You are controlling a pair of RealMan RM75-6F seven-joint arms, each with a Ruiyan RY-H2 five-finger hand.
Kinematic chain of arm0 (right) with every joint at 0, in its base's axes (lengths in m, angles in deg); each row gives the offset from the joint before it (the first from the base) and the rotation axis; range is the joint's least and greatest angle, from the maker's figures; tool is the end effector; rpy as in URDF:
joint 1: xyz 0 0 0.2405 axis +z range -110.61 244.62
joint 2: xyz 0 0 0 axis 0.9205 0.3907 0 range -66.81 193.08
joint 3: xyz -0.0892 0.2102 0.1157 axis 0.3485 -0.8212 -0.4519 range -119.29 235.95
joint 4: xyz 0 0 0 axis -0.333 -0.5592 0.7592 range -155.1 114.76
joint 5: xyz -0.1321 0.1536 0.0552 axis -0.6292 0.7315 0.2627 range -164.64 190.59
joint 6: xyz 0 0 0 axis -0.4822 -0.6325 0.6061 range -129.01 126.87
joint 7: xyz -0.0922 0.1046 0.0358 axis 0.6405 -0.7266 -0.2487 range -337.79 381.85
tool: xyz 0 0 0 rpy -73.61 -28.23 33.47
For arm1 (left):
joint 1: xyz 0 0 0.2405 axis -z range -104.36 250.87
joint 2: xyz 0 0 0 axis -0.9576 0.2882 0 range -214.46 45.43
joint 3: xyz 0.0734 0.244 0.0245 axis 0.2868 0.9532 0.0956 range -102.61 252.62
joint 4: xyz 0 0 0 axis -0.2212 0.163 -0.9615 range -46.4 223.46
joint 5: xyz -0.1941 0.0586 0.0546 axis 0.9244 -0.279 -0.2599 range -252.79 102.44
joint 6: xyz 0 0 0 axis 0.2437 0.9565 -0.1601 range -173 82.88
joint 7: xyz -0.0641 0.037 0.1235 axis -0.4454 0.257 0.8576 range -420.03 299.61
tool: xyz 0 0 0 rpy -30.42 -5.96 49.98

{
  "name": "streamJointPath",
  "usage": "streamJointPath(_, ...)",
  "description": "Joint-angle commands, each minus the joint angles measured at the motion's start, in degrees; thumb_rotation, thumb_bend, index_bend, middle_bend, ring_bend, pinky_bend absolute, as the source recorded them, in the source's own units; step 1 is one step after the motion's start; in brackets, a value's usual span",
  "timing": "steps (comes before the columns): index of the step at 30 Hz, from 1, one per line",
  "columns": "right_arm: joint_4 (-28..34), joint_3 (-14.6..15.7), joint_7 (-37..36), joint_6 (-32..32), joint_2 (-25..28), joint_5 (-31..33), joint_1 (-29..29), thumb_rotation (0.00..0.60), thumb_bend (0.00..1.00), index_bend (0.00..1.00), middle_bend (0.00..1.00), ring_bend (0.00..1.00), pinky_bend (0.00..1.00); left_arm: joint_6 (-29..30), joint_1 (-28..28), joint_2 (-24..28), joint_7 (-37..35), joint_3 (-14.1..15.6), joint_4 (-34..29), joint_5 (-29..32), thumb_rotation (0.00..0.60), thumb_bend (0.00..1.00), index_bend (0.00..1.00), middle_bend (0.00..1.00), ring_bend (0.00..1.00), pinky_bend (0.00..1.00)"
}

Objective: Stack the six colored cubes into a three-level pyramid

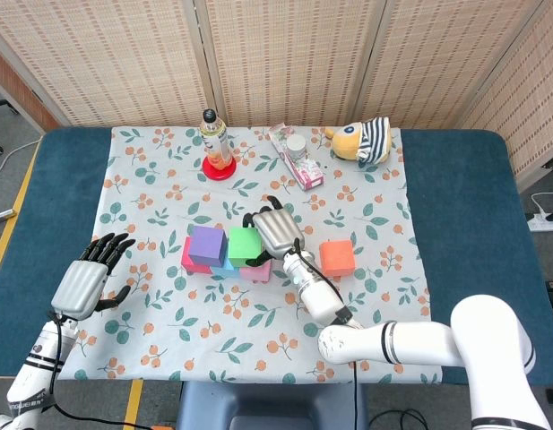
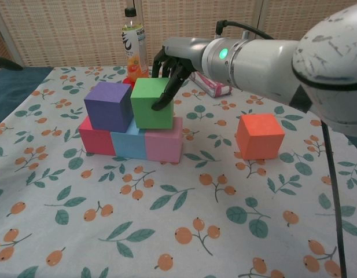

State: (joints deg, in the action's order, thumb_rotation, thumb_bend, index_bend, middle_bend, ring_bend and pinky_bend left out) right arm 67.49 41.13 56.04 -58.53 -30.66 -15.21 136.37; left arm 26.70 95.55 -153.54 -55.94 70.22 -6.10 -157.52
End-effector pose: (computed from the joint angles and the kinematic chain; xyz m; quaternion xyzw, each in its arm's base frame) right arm 0.0037 -0.3829 -0.0369 0.7346 -0.4106 0.3769 0.3870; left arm -0.2403 0.2676 0.1039 -0.6742 -0.3750 -0.4154 0.4819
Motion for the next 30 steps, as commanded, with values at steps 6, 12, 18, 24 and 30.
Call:
streamJointPath(6, 1.92, -1.28, 2.42, -2.55, -0.63, 3.92, 0.21, 0.511, 0.02, 0.44, 0.43, 0.27, 0.05, -0.17, 0.02, -0.03, -0.16, 0.03, 0.16, -0.03, 0.600, 0.34, 0.10, 0.05, 0.02, 0.11)
streamJointPath(12, 1.36, -2.14, 3.06, -3.75, -2.16, 5.18, 0.45, 0.510, 0.02, 0.44, 0.43, 0.27, 0.05, -0.22, -0.05, -0.22, -0.41, 0.13, 0.43, -0.09, 0.600, 0.34, 0.10, 0.05, 0.01, 0.12)
streamJointPath(18, 0.63, -2.76, 3.60, -4.51, -3.31, 5.26, 0.63, 0.509, 0.02, 0.42, 0.43, 0.27, 0.05, -0.32, -0.04, -0.29, -0.80, 0.10, 0.69, -0.09, 0.600, 0.34, 0.10, 0.05, 0.01, 0.12)
streamJointPath(24, -0.01, -3.16, 4.02, -4.95, -4.17, 4.94, 0.59, 0.509, 0.02, 0.42, 0.43, 0.27, 0.05, -0.43, -0.05, -0.34, -1.16, 0.17, 0.92, -0.18, 0.600, 0.34, 0.10, 0.05, 0.01, 0.11)
streamJointPath(30, -0.35, -3.52, 4.33, -4.92, -4.71, 4.82, 0.44, 0.508, 0.01, 0.41, 0.43, 0.27, 0.05, -0.53, -0.05, -0.37, -1.51, 0.21, 1.14, -0.24, 0.600, 0.34, 0.10, 0.05, 0.01, 0.12)
